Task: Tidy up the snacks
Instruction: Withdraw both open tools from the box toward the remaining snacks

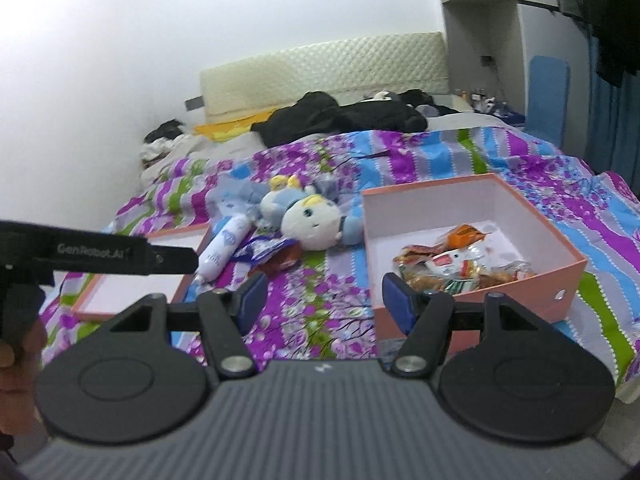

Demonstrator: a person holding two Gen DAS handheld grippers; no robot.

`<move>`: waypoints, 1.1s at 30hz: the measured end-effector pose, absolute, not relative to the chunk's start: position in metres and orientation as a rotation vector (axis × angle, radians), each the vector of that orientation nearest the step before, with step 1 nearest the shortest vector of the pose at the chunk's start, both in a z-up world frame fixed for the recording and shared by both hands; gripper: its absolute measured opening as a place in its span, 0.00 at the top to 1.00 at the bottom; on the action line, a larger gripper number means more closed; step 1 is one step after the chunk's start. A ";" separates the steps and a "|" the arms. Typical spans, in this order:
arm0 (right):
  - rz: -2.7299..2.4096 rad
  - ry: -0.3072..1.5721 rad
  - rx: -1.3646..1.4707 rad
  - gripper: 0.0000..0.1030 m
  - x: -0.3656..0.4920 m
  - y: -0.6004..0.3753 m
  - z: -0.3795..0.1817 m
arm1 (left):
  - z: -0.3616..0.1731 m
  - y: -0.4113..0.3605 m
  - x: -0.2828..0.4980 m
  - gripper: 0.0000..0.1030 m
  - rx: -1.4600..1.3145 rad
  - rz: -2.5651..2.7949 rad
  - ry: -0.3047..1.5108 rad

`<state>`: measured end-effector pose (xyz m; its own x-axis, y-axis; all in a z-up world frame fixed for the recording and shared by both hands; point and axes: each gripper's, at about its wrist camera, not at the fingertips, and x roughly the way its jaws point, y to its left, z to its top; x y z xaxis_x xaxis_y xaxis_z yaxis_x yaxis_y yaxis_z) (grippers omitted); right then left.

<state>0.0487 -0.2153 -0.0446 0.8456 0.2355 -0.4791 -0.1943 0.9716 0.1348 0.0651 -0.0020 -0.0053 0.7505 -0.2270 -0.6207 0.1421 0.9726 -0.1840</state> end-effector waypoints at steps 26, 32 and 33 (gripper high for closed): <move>0.341 0.552 0.041 0.36 0.106 -0.158 -0.109 | -0.080 0.057 0.128 0.29 -0.168 -0.079 0.788; 0.348 0.574 0.043 0.35 0.127 -0.153 -0.119 | -0.090 0.067 0.154 0.29 -0.171 -0.065 0.801; 0.349 0.577 0.045 0.33 0.131 -0.152 -0.121 | -0.092 0.069 0.160 0.29 -0.171 -0.066 0.805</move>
